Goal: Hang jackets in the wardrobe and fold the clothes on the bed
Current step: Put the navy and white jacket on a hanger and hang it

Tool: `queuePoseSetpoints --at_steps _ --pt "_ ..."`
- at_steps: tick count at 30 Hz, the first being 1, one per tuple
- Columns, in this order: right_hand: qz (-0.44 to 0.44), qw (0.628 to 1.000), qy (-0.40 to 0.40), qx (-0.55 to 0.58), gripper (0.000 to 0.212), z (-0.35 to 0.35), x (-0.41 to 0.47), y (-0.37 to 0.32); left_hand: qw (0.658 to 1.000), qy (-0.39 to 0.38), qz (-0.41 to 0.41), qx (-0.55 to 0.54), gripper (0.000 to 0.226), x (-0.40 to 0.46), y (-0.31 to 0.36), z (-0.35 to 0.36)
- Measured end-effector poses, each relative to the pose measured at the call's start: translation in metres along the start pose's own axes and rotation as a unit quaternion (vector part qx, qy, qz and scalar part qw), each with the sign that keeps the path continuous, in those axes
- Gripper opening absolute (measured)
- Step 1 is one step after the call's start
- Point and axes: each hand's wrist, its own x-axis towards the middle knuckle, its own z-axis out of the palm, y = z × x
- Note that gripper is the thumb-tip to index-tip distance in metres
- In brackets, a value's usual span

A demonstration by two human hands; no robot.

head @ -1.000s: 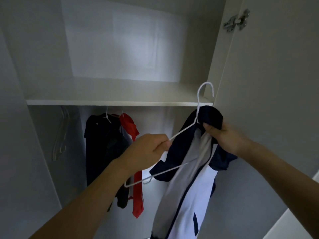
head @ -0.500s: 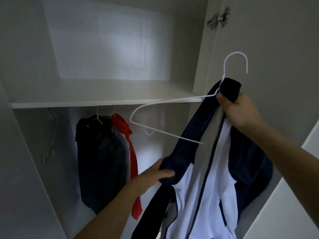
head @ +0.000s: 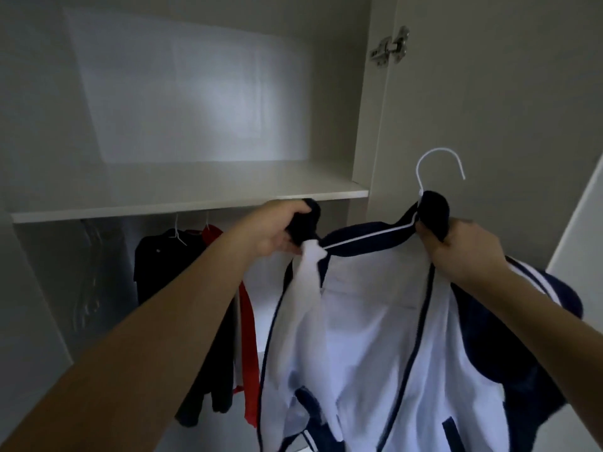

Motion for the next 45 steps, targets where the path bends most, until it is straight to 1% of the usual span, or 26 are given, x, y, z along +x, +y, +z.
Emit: queuePoseSetpoints --at_steps 2,4,7,10,13,15,18,19,20,23,24,25,26,28,30,31,32,34,37,38,39,40,42,43,44,45 --pt "-0.023 0.999 -0.011 0.021 0.046 0.004 -0.004 -0.008 0.996 -0.061 0.029 0.052 0.024 -0.009 0.022 0.029" --pt "-0.058 0.997 -0.002 0.042 0.052 0.007 -0.007 -0.013 0.988 -0.1 0.059 0.098 0.028 -0.017 0.037 0.053" --pt "-0.089 0.993 -0.008 0.076 0.06 0.005 -0.011 -0.016 0.978 -0.103 0.126 0.134 0.025 -0.019 0.051 0.077" --pt "-0.079 0.993 -0.052 0.065 0.057 0.005 -0.011 -0.02 0.958 -0.111 0.195 0.176 0.025 -0.019 0.058 0.09" --pt "-0.048 0.992 -0.065 0.098 0.049 0.016 -0.007 -0.028 0.949 -0.13 0.237 0.164 0.029 -0.019 0.061 0.095" --pt "-0.016 0.986 -0.063 0.153 0.038 0.02 -0.002 -0.035 0.951 -0.111 0.263 0.123 0.028 -0.021 0.056 0.091" --pt "0.025 0.972 -0.052 0.229 0.03 0.022 0.007 -0.042 0.94 -0.01 0.335 0.068 0.018 -0.023 0.001 0.07" --pt "0.037 0.964 -0.048 0.258 0.029 0.023 0.01 -0.045 0.939 0.016 0.334 0.077 0.017 -0.024 -0.036 0.063" --pt "0.049 0.955 -0.045 0.289 0.028 0.024 0.012 -0.048 0.945 0.024 0.308 0.109 0.026 -0.029 -0.076 0.059" --pt "0.067 0.927 -0.033 0.367 0.024 0.025 0.016 -0.06 0.962 0.028 0.146 0.23 0.066 -0.029 -0.189 0.064" --pt "0.07 0.922 -0.028 0.38 0.03 0.024 0.016 -0.064 0.963 0.047 0.112 0.242 0.07 -0.026 -0.214 0.07" --pt "0.072 0.919 -0.025 0.387 0.033 0.023 0.015 -0.067 0.962 0.078 0.095 0.244 0.065 -0.023 -0.232 0.075" --pt "0.071 0.917 -0.02 0.392 0.029 0.023 0.015 -0.068 0.956 0.116 0.091 0.253 0.059 -0.021 -0.241 0.079" --pt "0.075 0.916 -0.01 0.395 0.019 0.02 0.014 -0.065 0.926 0.198 0.125 0.296 0.06 -0.02 -0.251 0.084" --pt "0.08 0.91 0.001 0.407 0.022 0.017 0.013 -0.06 0.888 0.252 0.217 0.317 0.061 -0.023 -0.256 0.085" --pt "0.083 0.907 0.006 0.413 0.018 0.015 0.013 -0.057 0.865 0.262 0.275 0.328 0.056 -0.026 -0.257 0.085" --pt "0.087 0.905 0.011 0.415 0.015 0.012 0.012 -0.054 0.834 0.262 0.336 0.35 0.048 -0.029 -0.258 0.083" --pt "0.095 0.904 0.021 0.416 0.012 0.008 0.01 -0.045 0.778 0.224 0.426 0.403 0.04 -0.031 -0.251 0.077" --pt "0.113 0.899 0.032 0.421 0.009 0.004 0.009 -0.033 0.7 0.147 0.508 0.479 0.04 -0.033 -0.238 0.07" --pt "0.121 0.896 0.036 0.425 0.01 0.002 0.009 -0.03 0.69 0.113 0.515 0.496 0.041 -0.034 -0.236 0.072" --pt "0.128 0.893 0.039 0.429 0.012 0.002 0.008 -0.028 0.705 0.084 0.504 0.492 0.043 -0.034 -0.235 0.075" --pt "0.133 0.891 0.04 0.432 0.013 0.002 0.008 -0.027 0.738 0.07 0.478 0.472 0.041 -0.034 -0.236 0.081" --pt "0.138 0.888 0.035 0.437 0.012 0.005 0.005 -0.028 0.825 0.077 0.392 0.4 0.043 -0.037 -0.237 0.095" --pt "0.138 0.888 0.034 0.437 0.01 0.006 0.003 -0.03 0.859 0.075 0.341 0.374 0.052 -0.037 -0.237 0.104" --pt "0.138 0.888 0.033 0.438 0.008 0.007 0.001 -0.031 0.879 0.063 0.296 0.368 0.062 -0.037 -0.235 0.113" --pt "0.137 0.887 0.033 0.44 0.006 0.008 -0.001 -0.032 0.884 0.047 0.272 0.376 0.069 -0.037 -0.235 0.121"
